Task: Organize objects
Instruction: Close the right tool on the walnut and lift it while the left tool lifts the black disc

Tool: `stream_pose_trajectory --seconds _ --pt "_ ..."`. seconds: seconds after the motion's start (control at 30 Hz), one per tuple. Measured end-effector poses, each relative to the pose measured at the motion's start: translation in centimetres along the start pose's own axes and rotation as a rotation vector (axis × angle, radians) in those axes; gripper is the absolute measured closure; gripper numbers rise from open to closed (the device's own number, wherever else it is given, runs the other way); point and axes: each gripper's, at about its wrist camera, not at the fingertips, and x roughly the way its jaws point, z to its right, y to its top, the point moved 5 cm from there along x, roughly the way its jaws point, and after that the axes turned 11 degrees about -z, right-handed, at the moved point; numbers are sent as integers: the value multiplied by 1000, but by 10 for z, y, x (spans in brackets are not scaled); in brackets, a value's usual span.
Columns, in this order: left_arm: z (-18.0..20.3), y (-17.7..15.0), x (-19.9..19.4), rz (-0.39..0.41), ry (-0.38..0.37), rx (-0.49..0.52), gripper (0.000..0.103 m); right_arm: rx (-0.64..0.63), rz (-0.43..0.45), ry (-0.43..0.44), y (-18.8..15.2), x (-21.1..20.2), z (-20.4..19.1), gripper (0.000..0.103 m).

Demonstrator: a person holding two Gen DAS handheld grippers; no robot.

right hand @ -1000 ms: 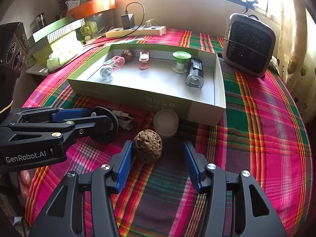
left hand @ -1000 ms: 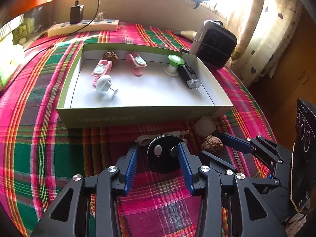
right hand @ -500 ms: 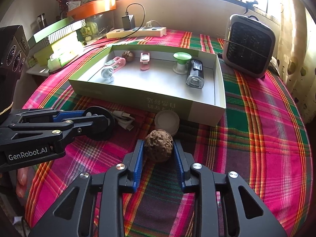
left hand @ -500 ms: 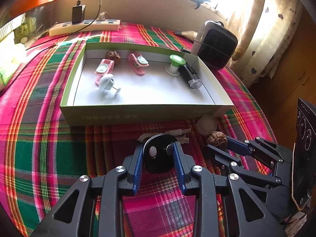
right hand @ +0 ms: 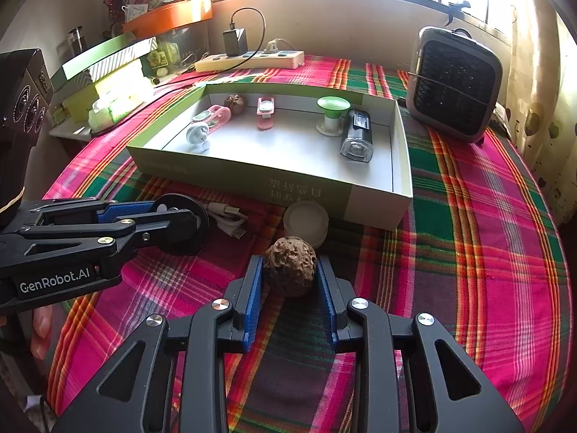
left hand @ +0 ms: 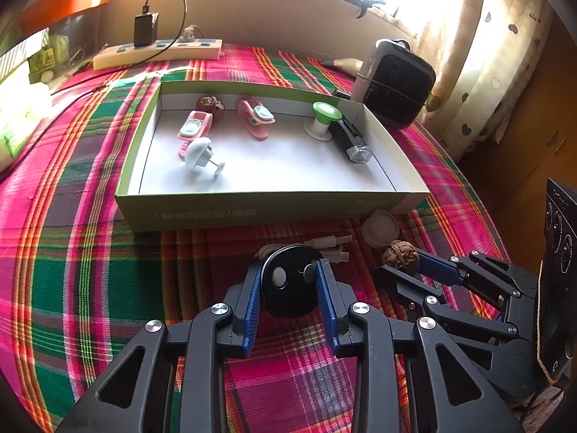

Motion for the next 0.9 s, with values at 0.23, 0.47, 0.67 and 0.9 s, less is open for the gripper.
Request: stream_pose_trajectory --seconds 0.23,0.47,0.67,0.9 --pt "1 0 -3 14 17 7 76 6 9 1 0 -2 1 73" --pt "2 -1 -5 22 26 14 76 7 13 5 -1 -4 0 73" --pt "5 -1 -8 31 30 23 76 10 21 10 0 -7 -1 73" --pt "8 -1 -14 54 53 39 76 12 34 18 2 -12 -2 73"
